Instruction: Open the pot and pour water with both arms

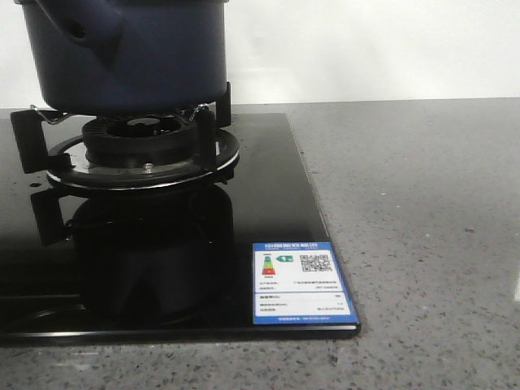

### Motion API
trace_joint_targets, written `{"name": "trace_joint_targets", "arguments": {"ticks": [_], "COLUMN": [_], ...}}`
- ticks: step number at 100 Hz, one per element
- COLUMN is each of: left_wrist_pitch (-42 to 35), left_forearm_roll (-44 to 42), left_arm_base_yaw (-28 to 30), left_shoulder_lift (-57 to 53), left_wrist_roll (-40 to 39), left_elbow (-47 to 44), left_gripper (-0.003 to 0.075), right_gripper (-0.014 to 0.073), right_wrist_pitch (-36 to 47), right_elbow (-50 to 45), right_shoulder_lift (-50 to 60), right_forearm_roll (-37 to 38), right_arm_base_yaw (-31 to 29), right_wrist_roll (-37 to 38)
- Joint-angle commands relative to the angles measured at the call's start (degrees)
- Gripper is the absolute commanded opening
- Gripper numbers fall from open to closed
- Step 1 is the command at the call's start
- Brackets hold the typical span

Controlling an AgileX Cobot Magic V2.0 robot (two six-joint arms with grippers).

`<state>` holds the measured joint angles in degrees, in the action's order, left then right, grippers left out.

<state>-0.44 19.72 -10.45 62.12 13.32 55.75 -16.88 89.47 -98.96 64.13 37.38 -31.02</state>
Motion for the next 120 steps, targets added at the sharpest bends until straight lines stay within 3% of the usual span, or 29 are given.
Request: {"name": "trace_joint_targets", "arguments": {"ticks": [1, 54, 93, 108, 120], "left_wrist_pitch": [-6.0, -6.0, -6.0, -6.0, -6.0], "left_forearm_roll": [-0.1, -0.1, -0.1, -0.1, -0.1], "left_arm_base_yaw": [0.0, 0.0, 0.0, 0.0, 0.0], "left_shoulder_lift": [-1.6, -1.6, -1.6, -1.6, -1.6], "left_wrist_roll": [0.0, 0.0, 0.0, 0.0, 0.0], "left_elbow": [2.2, 2.2, 2.2, 2.2, 2.2], "left_gripper": [0.0353, 0.0353, 0.0353, 0.0353, 0.0353], "right_gripper": [0.0321, 0.032, 0.032, 0.032, 0.032], "right_wrist_pitch": [3.0, 7.4, 7.6, 8.6, 7.4], "right_elbow": [2.4, 2.4, 2.4, 2.4, 2.4], "right_shoulder_lift": [2.7, 2.9, 4.2, 4.2, 4.4], "right_forearm_roll": [4.8, 20.0, 22.5, 18.3, 12.9], "right_arm_base_yaw": [0.1, 0.1, 0.1, 0.1, 0.1], "right_wrist_roll": [-0.3, -0.3, 0.1, 6.8, 20.0]}}
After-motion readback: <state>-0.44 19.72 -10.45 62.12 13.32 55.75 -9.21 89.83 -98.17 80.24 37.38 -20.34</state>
